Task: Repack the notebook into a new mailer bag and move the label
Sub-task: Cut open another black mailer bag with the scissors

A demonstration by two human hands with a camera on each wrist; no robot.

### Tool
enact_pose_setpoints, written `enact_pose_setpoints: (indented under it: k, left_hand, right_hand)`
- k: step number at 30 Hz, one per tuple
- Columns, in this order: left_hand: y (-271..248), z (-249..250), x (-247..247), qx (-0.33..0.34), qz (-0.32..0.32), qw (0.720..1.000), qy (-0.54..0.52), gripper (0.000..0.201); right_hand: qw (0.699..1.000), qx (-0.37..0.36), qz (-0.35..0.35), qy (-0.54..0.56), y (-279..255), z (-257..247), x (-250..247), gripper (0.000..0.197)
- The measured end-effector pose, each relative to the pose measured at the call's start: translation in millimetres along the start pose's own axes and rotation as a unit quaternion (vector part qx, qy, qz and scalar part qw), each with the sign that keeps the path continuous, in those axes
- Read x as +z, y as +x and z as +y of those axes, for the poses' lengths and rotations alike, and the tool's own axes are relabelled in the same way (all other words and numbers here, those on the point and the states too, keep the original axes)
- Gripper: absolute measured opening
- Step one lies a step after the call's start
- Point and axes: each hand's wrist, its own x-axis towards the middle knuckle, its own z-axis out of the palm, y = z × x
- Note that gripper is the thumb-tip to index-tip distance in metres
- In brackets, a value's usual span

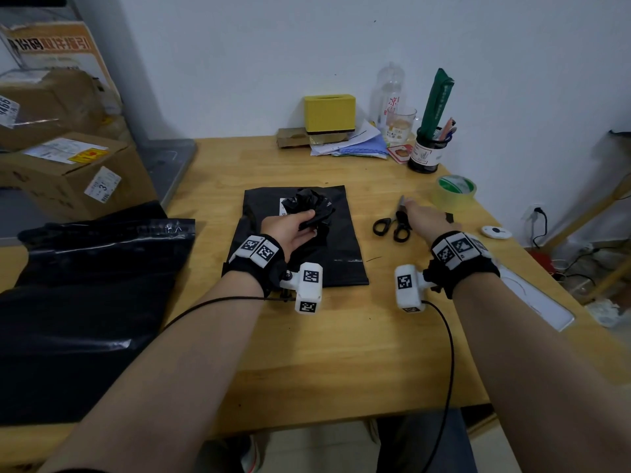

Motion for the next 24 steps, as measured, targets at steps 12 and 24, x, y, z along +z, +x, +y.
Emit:
enact_pose_setpoints:
  k: [12,24]
  left_hand:
    - [0,-1,0,0.0,-0.002,1.0,0.004,0.011]
    - [-7,2,-1,0.006,-0.015,1.0,0.017,0.016]
  right_hand:
    - [0.997,0.007,-0.071,-0.015,7,2,3,0.068]
    - [0.947,-0.16,0.02,0.278,-41,-25,-9,0.029]
